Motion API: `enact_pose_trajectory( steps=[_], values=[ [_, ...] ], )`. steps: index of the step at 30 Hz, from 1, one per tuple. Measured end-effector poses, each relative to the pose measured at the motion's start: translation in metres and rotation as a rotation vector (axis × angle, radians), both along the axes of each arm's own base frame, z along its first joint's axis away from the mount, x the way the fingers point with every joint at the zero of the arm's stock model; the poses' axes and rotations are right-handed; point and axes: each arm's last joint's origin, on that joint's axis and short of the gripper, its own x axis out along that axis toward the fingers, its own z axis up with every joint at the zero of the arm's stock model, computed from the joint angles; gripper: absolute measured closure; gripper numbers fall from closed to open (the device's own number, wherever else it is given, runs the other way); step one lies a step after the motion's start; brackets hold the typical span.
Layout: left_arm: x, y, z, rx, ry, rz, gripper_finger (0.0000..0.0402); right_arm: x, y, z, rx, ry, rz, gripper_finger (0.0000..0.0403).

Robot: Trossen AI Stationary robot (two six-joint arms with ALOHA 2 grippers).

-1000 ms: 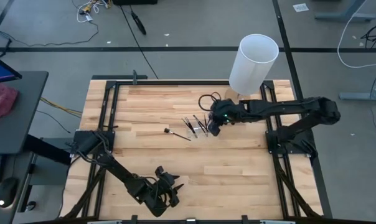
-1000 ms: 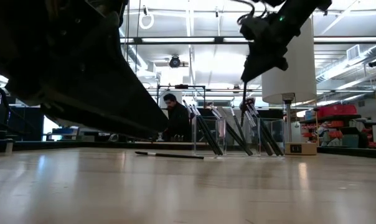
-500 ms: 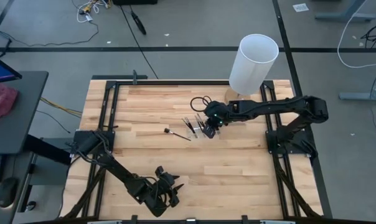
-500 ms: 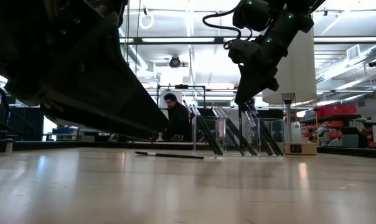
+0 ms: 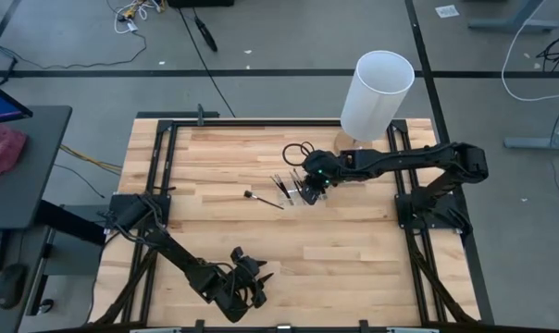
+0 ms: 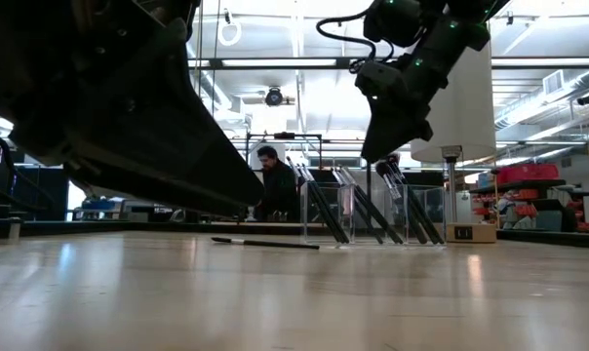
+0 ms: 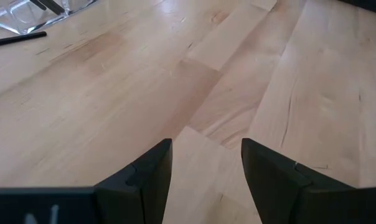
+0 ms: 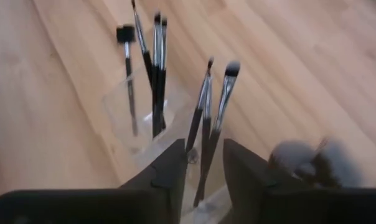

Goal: Pick & Place Makeup Supplies
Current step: Put the black makeup brush into the transparent organizer

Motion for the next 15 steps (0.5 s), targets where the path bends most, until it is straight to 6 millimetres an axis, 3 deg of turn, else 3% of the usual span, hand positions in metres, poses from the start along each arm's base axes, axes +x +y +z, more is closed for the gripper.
enact_pose_trajectory(
  steps=[6, 15],
  values=[
    [0.0, 0.0, 0.0, 0.0, 0.0, 0.0, 0.0207, 0.006, -0.002, 0.005, -0.038, -0.081, -0.013, 0.026],
    [0.0, 0.0, 0.0, 0.001, -0.001, 0.001, 0.0207, 0.013, -0.003, 0.015, -0.107, -0.188, 0.012, 0.0253]
  ],
)
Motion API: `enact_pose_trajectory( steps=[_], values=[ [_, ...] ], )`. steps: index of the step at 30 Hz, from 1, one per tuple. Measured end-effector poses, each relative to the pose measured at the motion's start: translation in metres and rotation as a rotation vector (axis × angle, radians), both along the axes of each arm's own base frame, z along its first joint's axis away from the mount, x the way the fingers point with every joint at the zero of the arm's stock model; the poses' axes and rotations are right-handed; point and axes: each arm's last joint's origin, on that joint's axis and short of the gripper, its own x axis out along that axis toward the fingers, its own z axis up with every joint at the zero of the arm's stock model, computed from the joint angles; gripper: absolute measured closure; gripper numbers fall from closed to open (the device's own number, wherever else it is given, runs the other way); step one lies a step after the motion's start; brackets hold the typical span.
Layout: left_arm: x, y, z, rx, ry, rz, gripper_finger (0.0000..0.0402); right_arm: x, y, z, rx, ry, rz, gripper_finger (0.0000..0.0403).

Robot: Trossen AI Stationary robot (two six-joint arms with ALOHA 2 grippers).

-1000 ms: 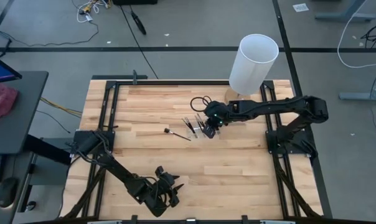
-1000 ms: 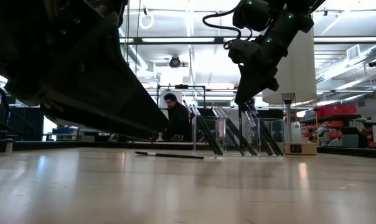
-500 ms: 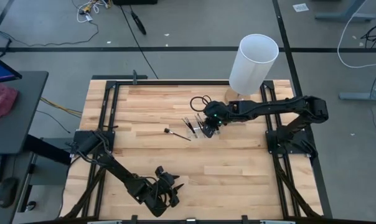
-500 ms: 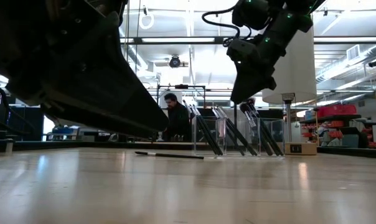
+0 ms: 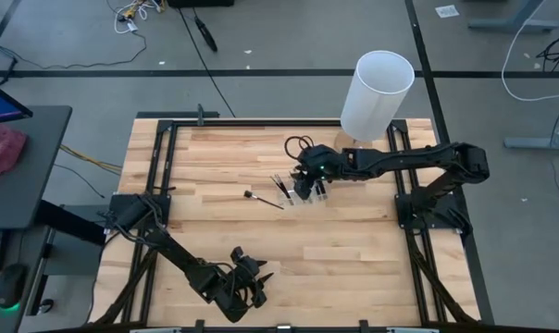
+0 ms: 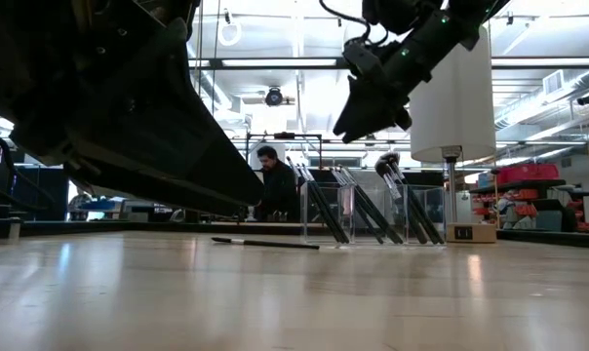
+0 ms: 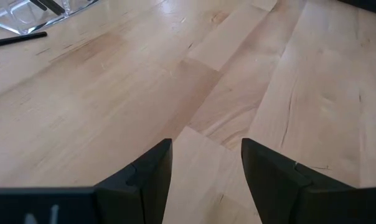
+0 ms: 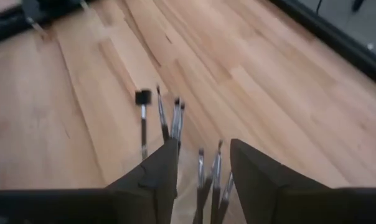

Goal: Pick & Place Makeup Supplies
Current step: Put the black makeup brush into the transparent organizer

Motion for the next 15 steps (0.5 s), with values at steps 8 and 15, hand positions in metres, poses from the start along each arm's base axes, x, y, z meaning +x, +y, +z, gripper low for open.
enact_pose_trajectory(
  steps=[8, 15],
  values=[
    [-0.001, -0.001, 0.0, -0.004, -0.002, 0.0, 0.0207, -0.005, 0.034, 0.022, -0.027, -0.095, 0.114, 0.0273],
    [-0.011, -0.007, 0.004, -0.031, -0.04, 0.038, 0.0207, -0.024, 0.132, 0.023, -0.106, -0.076, 0.308, 0.0306]
  ],
)
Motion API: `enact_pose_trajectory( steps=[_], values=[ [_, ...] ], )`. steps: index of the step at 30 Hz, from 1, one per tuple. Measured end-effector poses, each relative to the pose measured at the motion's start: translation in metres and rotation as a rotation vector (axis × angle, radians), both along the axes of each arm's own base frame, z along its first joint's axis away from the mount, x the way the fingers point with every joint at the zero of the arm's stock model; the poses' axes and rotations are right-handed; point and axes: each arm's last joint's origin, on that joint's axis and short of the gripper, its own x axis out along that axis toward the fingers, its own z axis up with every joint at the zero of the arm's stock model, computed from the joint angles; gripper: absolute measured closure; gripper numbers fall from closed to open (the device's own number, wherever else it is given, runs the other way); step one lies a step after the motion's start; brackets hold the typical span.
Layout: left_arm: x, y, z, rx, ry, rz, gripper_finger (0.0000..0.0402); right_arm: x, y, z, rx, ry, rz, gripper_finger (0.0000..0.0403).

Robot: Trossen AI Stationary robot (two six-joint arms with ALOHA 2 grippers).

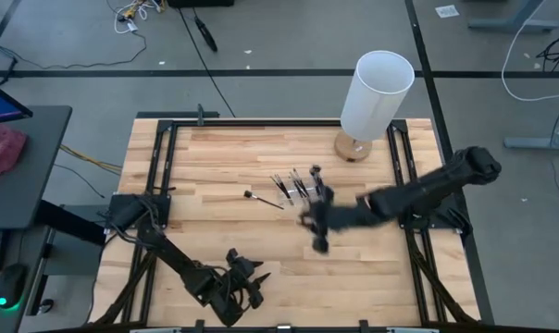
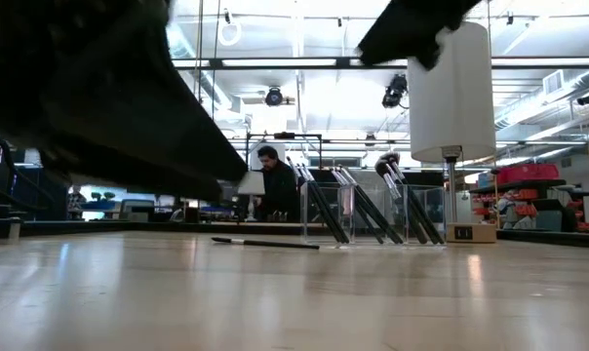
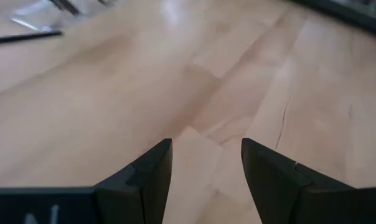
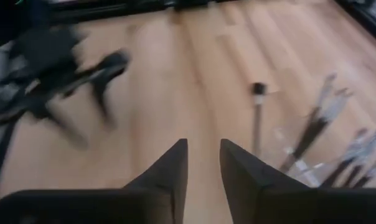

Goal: Pick & Place Makeup Supplies
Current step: Put the black makeup brush into the transparent organizer

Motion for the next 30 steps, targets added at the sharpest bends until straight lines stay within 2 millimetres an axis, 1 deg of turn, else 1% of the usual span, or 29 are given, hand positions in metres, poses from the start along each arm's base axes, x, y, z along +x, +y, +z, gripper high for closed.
enact_pose_trajectory(
  steps=[4, 7, 11, 15, 19, 21, 23, 25, 30],
  values=[
    [-0.011, 0.004, 0.003, 0.017, -0.075, 0.125, 0.0207, -0.02, 0.054, -0.006, -0.025, -0.019, 0.028, 0.0324],
    [-0.012, 0.014, 0.002, 0.003, -0.147, 0.238, 0.0207, -0.039, 0.091, -0.012, -0.038, -0.045, 0.042, 0.0336],
    [0.005, 0.03, 0.002, -0.103, -0.159, 0.313, 0.0207, -0.062, 0.133, -0.029, -0.027, -0.048, 0.072, 0.0348],
    [0.023, 0.055, 0.001, -0.118, -0.145, 0.39, 0.0207, -0.082, 0.165, -0.055, -0.036, -0.017, 0.113, 0.0357],
    [0.042, 0.088, 0.0, -0.09, -0.083, 0.445, 0.0207, -0.096, 0.187, -0.08, -0.034, -0.003, 0.115, 0.0362],
    [0.049, 0.103, -0.001, -0.098, -0.046, 0.466, 0.0207, -0.1, 0.194, -0.09, -0.029, -0.003, 0.101, 0.0362],
    [0.054, 0.114, -0.001, -0.091, -0.032, 0.488, 0.0207, -0.104, 0.199, -0.098, -0.033, -0.008, 0.082, 0.0362],
    [0.056, 0.121, -0.001, -0.074, -0.023, 0.5, 0.0207, -0.106, 0.202, -0.104, -0.036, -0.018, 0.068, 0.0362],
    [0.052, 0.125, -0.004, -0.078, 0.02, 0.529, 0.0207, -0.108, 0.206, -0.108, -0.046, -0.061, 0.046, 0.0362]
  ],
)
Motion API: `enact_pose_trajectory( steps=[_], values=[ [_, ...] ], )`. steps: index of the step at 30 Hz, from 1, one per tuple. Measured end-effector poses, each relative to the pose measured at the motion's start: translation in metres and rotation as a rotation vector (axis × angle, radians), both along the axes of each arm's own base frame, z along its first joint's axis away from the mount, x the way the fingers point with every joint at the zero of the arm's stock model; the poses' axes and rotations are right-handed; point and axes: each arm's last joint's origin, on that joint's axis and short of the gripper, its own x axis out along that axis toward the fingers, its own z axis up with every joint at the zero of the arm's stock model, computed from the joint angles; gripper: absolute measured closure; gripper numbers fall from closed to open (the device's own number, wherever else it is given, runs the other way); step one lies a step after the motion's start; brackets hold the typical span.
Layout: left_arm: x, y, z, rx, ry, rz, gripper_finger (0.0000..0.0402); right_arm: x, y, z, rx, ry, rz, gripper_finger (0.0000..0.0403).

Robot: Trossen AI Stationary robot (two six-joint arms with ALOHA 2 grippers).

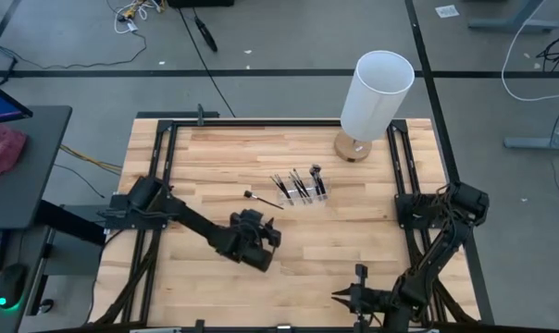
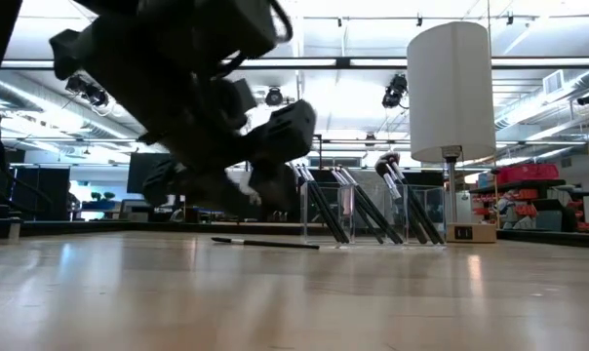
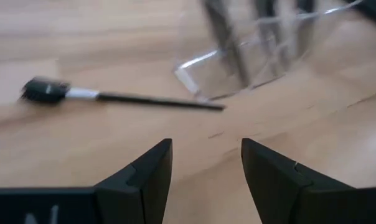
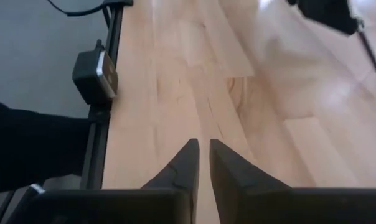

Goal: Pick & Place Makeup Supplies
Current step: Put the black makeup brush into the transparent organizer

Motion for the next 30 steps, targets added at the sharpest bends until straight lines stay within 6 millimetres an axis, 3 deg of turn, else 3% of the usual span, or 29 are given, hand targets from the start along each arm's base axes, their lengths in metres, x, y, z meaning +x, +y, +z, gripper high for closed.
enact_pose_trajectory(
  steps=[11, 18, 30],
  values=[
    [0.003, 0.044, -0.006, -0.114, 0.112, 0.14, 0.0192, 0.003, 0.004, 0.005, -0.068, -0.076, 0.025, 0.0362],
    [0.003, 0.053, -0.007, -0.136, 0.159, 0.15, 0.0153, 0.003, 0.004, 0.005, -0.064, -0.078, 0.026, 0.0362],
    [0.001, 0.067, -0.007, -0.12, 0.131, 0.246, 0.0149, 0.003, 0.004, 0.005, -0.049, -0.083, 0.021, 0.0362]
  ],
)
